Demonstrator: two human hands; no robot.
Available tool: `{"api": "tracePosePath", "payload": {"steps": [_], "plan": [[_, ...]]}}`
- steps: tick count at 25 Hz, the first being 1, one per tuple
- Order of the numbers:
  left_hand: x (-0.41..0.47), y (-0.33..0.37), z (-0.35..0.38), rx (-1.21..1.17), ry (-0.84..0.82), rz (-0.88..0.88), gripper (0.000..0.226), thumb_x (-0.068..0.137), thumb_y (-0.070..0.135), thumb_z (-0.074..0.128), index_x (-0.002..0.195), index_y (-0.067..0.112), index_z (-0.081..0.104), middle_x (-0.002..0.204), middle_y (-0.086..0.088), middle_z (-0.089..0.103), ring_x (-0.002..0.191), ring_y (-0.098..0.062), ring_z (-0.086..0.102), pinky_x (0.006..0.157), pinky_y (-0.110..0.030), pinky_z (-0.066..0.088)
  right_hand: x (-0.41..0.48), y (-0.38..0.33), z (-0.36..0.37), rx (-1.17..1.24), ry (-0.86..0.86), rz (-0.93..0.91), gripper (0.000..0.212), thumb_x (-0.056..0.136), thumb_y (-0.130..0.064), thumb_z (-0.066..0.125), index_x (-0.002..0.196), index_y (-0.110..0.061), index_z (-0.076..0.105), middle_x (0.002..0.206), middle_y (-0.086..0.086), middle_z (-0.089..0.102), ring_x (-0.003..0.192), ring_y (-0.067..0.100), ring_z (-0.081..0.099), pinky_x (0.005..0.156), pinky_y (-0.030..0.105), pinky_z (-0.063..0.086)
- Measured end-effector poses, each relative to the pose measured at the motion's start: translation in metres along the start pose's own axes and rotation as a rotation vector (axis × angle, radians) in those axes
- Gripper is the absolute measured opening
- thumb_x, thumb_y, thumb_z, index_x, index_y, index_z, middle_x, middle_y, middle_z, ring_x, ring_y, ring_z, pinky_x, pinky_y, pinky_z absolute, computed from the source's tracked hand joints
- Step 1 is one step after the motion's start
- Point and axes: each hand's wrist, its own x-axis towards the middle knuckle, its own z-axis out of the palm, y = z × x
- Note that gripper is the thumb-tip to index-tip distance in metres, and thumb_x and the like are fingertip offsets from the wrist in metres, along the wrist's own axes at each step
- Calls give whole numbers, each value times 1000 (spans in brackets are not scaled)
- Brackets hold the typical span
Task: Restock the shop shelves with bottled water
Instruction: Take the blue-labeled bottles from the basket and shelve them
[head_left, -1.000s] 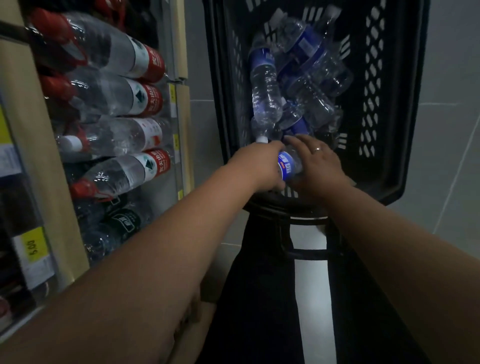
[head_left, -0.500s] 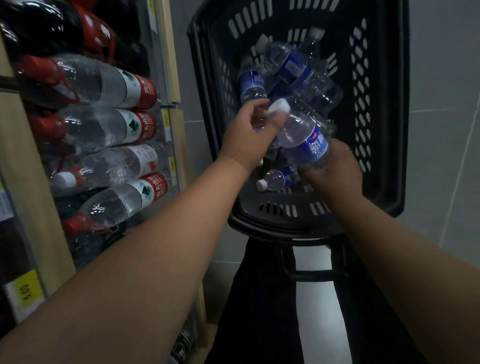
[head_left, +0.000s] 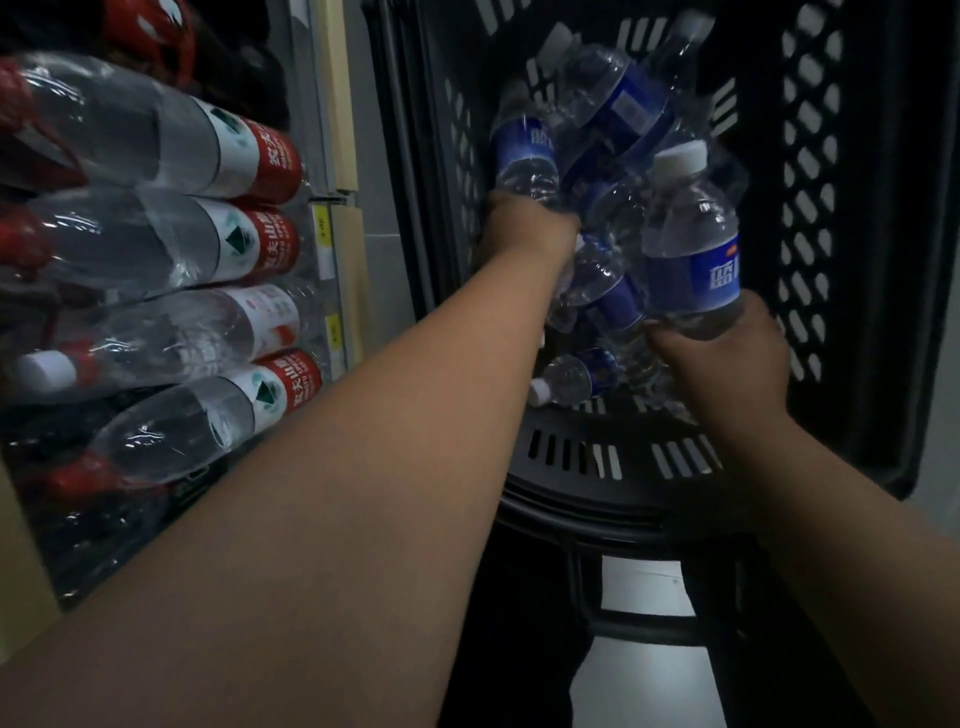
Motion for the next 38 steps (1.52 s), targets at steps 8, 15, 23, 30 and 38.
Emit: {"api": "tracePosePath", "payload": {"steps": [8,15,23,30,38], "plan": [[-69,-31,-14,-59,19,114,73,75,27,79,134,11,38,122,-7,60,103,-26,62,87,-34,51,-5,-16,-11,-5,-103,51,48,69,-36,80,110,-21,60,95,-3,68,87,15,67,81,41,56],[-185,-39,-94,-458,-200,162,56,80,6,76,128,10,46,112,-5,67,98,-16,67,90,-31,53,-61,-89,-84,150,-344,-40,30,75,-28,80,99,-16,68,83,-3,72,74,13,70,68,31,55],[-384,-29,-159,-694,-233,246,24,91,19,64,112,24,54,107,1,68,94,-9,68,80,-27,54,-215,-171,-213,202,-591,-187,21,78,-24,77,91,-13,64,77,5,68,71,24,67,72,39,57],[-555,-57,-150,-992,-200,304,54,70,14,76,117,7,52,94,-1,69,83,-15,69,71,-30,56,-332,-175,-327,88,-852,-412,26,83,-38,68,90,-14,64,75,5,67,71,25,64,72,45,55],[-685,-114,-136,-1232,100,354,78,58,22,76,125,-5,48,110,-23,66,102,-35,64,97,-54,48,-424,-160,-369,-3,-1118,-554,18,87,-18,68,105,-16,64,99,8,73,92,24,70,87,47,54]]}}
